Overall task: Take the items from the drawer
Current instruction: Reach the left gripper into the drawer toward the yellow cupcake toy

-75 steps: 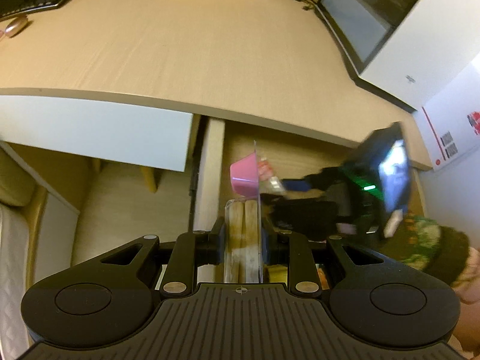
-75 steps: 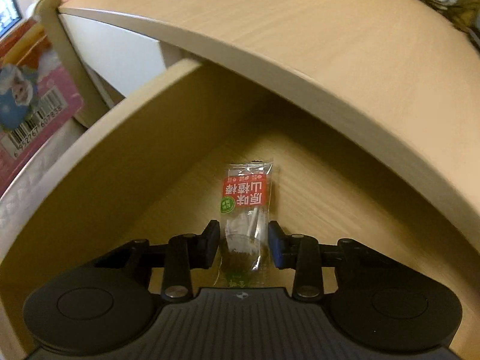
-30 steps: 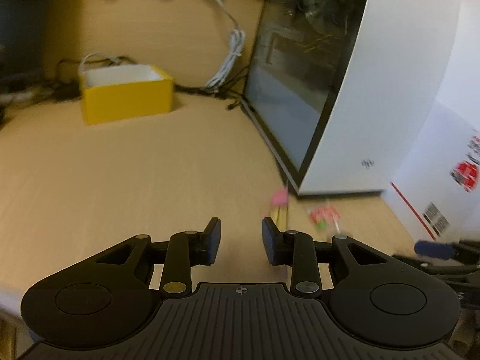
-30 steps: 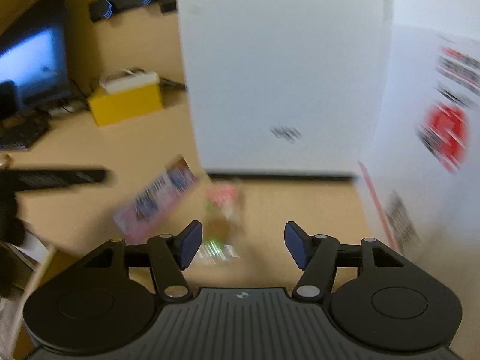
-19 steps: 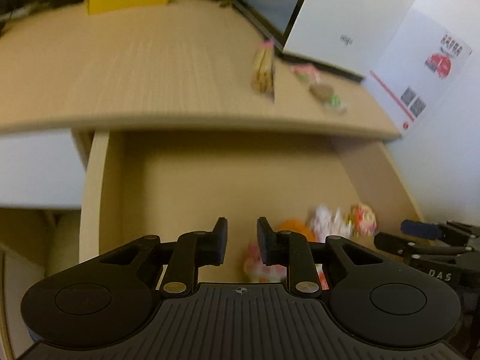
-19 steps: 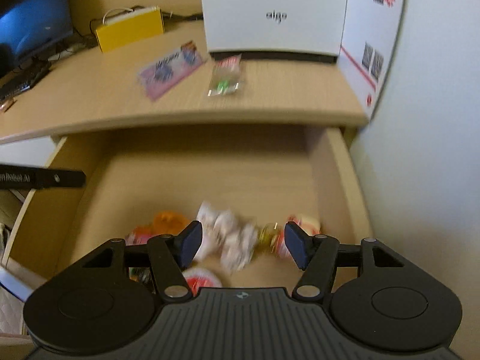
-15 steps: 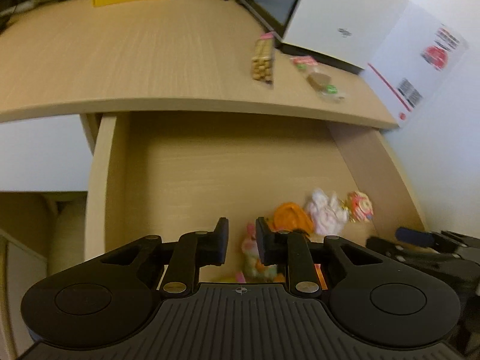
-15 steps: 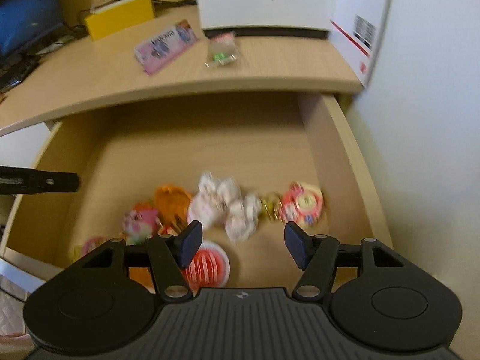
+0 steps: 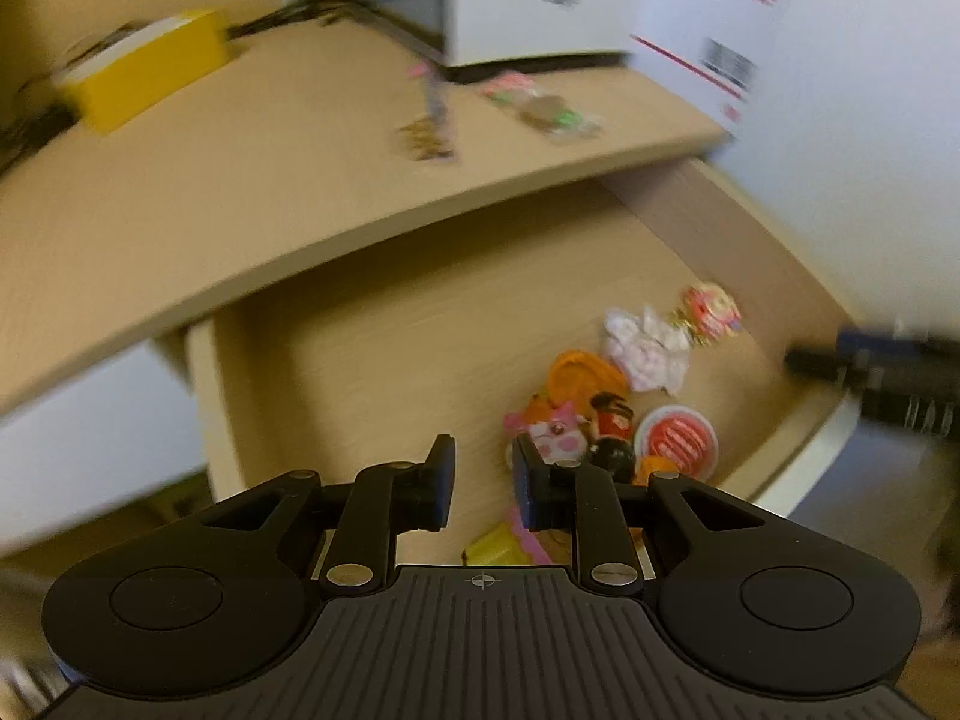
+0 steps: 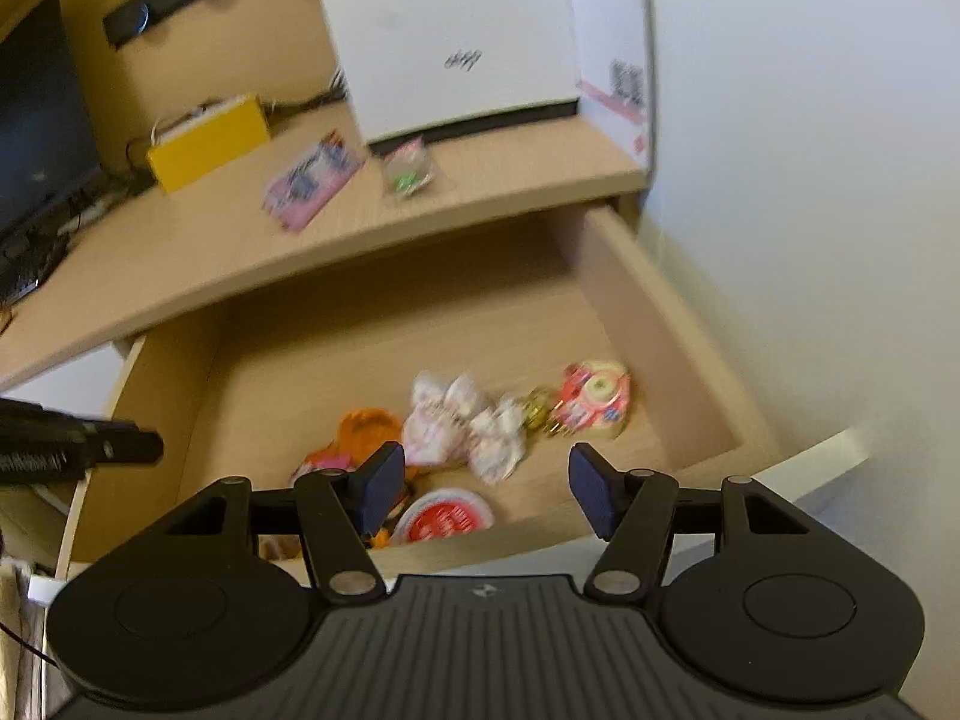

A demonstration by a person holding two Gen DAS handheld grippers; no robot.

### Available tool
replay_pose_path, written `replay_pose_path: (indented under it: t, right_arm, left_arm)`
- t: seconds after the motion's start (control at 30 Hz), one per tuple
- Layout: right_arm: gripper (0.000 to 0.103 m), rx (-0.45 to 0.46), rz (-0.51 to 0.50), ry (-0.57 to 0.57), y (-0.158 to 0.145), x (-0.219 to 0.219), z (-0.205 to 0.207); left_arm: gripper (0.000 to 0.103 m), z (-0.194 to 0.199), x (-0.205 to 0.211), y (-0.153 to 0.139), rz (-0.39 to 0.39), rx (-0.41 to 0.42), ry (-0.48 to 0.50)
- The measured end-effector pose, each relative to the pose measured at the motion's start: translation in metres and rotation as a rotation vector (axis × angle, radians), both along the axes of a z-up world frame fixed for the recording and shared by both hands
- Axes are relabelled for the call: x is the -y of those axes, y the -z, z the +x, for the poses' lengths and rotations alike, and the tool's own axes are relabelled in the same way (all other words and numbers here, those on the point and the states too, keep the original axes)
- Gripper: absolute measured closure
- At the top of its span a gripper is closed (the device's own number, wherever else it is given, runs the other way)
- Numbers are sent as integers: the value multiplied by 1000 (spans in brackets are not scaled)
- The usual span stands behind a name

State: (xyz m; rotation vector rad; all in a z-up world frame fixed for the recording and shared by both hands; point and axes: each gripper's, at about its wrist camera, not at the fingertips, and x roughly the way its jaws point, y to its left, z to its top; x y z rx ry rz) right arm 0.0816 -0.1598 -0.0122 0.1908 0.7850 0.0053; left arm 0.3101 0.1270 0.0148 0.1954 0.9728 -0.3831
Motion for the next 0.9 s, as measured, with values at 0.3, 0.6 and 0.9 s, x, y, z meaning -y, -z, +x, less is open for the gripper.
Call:
replay_pose_path:
  t: [0.3, 0.6, 0.9]
  right_arm:
    - [40, -2, -150, -50, -22, 24, 38]
    - [33, -45, -151, -218, -24, 25, 85]
    - [33, -144, -147, -281, -1, 23, 115]
  left_arm:
    - [79, 54, 36, 34, -20, -117, 182]
    - [79, 91, 58, 76, -14, -187, 209]
    - [89, 112, 78, 107, -61, -280, 186]
